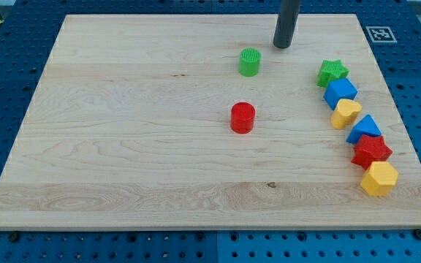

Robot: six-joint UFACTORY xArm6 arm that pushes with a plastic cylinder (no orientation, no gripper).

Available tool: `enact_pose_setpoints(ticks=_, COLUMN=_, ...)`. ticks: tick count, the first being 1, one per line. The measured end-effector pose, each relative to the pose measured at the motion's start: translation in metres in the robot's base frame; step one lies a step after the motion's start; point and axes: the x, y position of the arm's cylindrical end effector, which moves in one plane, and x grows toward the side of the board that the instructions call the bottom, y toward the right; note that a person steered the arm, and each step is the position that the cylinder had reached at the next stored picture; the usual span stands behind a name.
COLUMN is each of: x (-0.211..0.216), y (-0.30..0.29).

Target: Slide the green circle to the top of green star

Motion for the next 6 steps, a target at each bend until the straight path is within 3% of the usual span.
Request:
enact_pose_setpoints(ticks=1, x=-0.002, y=-0.004)
enact_pose_setpoints(ticks=4, x=-0.001, y=-0.112)
enact_pose_setpoints(ticks=6, x=0.046, y=-0.118)
